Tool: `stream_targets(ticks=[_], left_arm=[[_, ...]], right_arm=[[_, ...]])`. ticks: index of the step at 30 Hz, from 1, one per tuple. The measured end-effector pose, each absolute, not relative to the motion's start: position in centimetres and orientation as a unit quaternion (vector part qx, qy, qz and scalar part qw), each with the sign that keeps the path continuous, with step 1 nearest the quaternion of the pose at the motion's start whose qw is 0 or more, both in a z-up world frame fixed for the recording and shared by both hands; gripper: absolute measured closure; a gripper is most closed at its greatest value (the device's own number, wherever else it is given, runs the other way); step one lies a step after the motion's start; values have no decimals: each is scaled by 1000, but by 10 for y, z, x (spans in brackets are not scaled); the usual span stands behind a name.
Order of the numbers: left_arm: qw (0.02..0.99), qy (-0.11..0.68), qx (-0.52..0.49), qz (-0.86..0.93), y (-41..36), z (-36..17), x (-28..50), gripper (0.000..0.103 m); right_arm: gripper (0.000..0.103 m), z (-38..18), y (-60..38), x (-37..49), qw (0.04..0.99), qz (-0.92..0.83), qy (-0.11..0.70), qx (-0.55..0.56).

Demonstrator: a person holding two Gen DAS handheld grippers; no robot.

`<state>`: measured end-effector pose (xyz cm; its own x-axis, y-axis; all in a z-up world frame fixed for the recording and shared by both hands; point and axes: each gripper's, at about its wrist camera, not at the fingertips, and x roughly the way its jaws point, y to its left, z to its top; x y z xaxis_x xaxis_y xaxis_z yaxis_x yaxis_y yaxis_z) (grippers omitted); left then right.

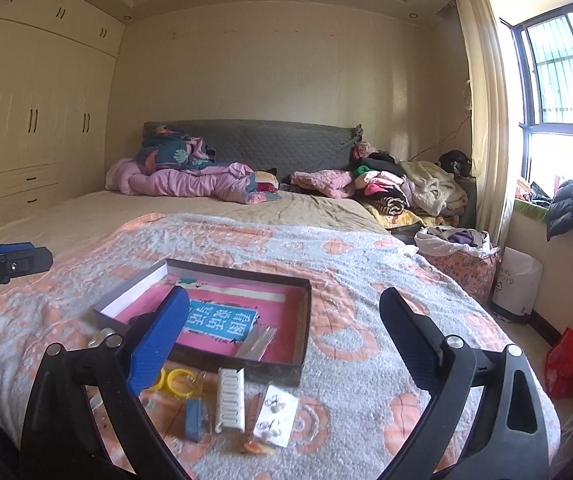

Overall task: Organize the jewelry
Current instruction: 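Open both tools to release the items in the tray and withdraw, then grasp the brown mesh bow clip with the left tool while the right tool grasps the blue pin box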

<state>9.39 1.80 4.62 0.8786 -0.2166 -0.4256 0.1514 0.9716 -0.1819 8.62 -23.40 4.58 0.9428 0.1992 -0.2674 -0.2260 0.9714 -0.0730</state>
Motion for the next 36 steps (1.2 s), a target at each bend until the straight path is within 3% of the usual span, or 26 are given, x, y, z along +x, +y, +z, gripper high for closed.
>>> stream_targets(ticks=[13, 23, 29, 36], left_arm=[[963, 236, -67, -111, 16, 17, 69, 11], [945, 296, -41, -129, 7, -22, 61, 11], [933, 327, -30, -148, -1, -44, 60, 11], [916, 359, -27, -178, -10, -63, 72, 11]], right_arm=[[10, 22, -226, 55, 982, 114, 134, -74], [10, -4, -216, 57, 968, 152, 191, -57], [22, -23, -208, 65, 953, 175, 239, -55], [47, -47, -203, 80, 930, 203, 303, -47]])
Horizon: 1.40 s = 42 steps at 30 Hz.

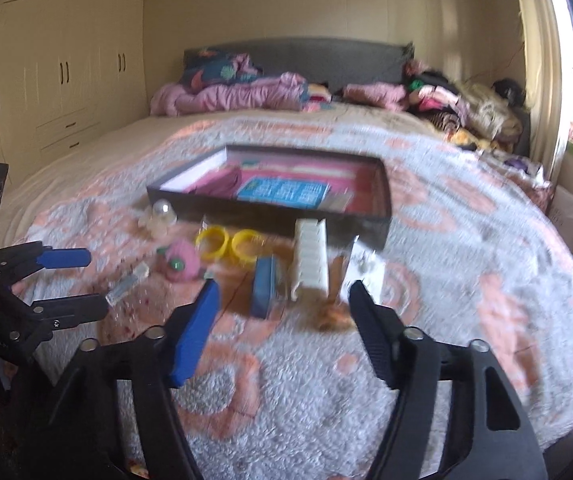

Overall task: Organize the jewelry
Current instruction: 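Grasp the brown mesh bow clip with the left tool while the right tool grasps the blue pin box, then carry the bow clip into the tray and open the left tool while the right tool carries the blue box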

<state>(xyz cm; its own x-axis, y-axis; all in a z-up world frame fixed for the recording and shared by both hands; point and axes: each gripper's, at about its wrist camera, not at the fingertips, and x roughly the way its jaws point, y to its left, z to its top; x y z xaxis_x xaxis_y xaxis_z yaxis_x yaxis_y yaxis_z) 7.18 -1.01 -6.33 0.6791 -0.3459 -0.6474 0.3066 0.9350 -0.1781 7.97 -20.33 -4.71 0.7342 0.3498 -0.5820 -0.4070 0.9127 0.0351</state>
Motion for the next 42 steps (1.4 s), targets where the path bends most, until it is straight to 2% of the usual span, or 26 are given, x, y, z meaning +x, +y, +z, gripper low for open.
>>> stream_targets(ticks=[1, 6, 10, 12, 14, 15, 17, 19, 23, 29, 31, 42], left_arm=[[913, 365, -24, -180, -12, -67, 74, 11], [905, 380, -16, -190, -20, -75, 84, 12], [899, 390, -17, -199, -23, -81, 92, 21], [896, 394, -21, -204, -22, -84, 96, 29], [895, 399, -26, -200, -19, -86, 99, 47], [894, 400, -32, -200, -16, -86, 100, 50], [894, 401, -46, -198, -8, -86, 100, 69], [894, 401, -52, -193, -3, -84, 100, 79], [897, 393, -66, -190, 6, -79, 92, 89], [903, 381, -76, -183, 14, -69, 85, 89], [905, 376, -82, -179, 20, -66, 83, 89], [916, 356, -98, -154, 37, -54, 73, 89]], right_arm=[[51, -50, -203, 81, 927, 205, 310, -48], [56, -62, -198, 89, 915, 219, 335, -49], [59, -68, -195, 95, 909, 226, 347, -52], [60, -70, -192, 98, 906, 230, 351, -56], [60, -72, -189, 100, 904, 233, 353, -60], [62, -73, -187, 102, 903, 235, 356, -62], [66, -75, -183, 107, 900, 238, 360, -63], [67, -78, -180, 111, 899, 236, 362, -64], [70, -81, -175, 119, 899, 234, 364, -61], [71, -83, -168, 128, 901, 230, 364, -58], [78, -83, -167, 132, 902, 224, 365, -54], [79, -63, -167, 119, 912, 239, 330, -51]])
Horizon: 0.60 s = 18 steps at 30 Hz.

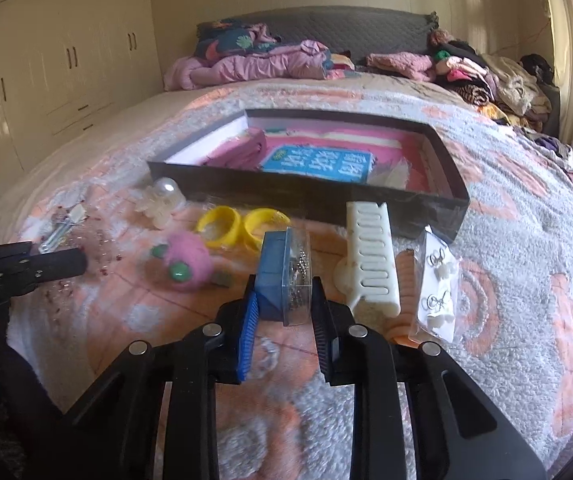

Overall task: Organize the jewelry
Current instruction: 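Carry the bow clip into the tray and open the left tool while the right tool carries the blue box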

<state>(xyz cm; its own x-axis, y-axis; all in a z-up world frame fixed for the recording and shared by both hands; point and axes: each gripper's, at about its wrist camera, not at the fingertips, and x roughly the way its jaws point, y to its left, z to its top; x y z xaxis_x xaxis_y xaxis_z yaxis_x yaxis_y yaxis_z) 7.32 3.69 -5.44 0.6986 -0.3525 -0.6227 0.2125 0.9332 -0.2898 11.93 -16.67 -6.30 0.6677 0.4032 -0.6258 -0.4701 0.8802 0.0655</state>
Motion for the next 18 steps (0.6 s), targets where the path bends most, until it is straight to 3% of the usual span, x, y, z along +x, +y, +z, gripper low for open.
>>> stream_targets(ticks=[18], left_arm=[[929, 329, -81, -151, 29, -27, 82, 89]], right_arm=[[79, -14, -187, 91, 928, 245, 276, -53]])
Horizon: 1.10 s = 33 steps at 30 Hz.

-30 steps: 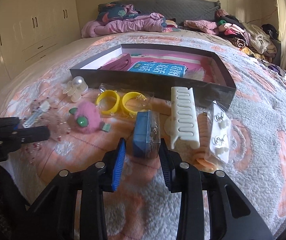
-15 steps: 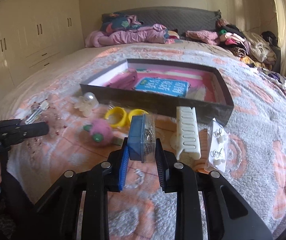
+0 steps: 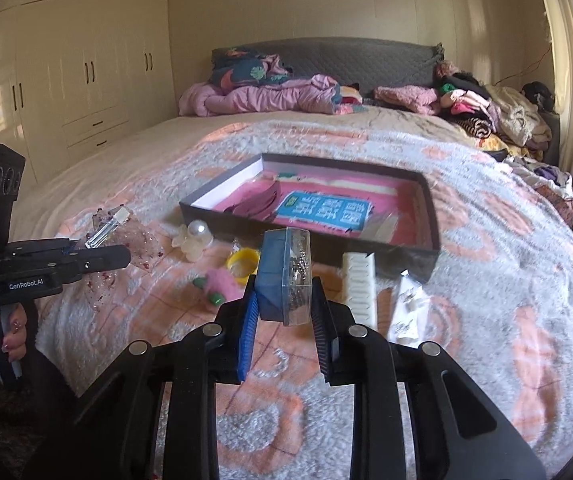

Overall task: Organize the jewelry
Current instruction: 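Carry the bow clip into the tray and open the left tool while the right tool carries the blue box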

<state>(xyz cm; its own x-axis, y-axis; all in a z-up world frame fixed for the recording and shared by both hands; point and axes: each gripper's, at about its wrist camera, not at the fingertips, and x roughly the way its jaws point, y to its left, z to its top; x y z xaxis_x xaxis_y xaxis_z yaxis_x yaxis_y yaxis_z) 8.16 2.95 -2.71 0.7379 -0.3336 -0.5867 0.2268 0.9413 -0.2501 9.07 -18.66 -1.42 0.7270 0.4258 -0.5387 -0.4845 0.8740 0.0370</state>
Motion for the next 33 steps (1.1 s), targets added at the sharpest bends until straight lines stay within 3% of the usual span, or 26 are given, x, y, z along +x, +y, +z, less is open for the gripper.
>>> stream_targets(ticks=[33], left_arm=[[939, 270, -21, -210, -53, 31, 184, 89]], right_arm=[[79, 40, -252, 134, 967, 158, 197, -41]])
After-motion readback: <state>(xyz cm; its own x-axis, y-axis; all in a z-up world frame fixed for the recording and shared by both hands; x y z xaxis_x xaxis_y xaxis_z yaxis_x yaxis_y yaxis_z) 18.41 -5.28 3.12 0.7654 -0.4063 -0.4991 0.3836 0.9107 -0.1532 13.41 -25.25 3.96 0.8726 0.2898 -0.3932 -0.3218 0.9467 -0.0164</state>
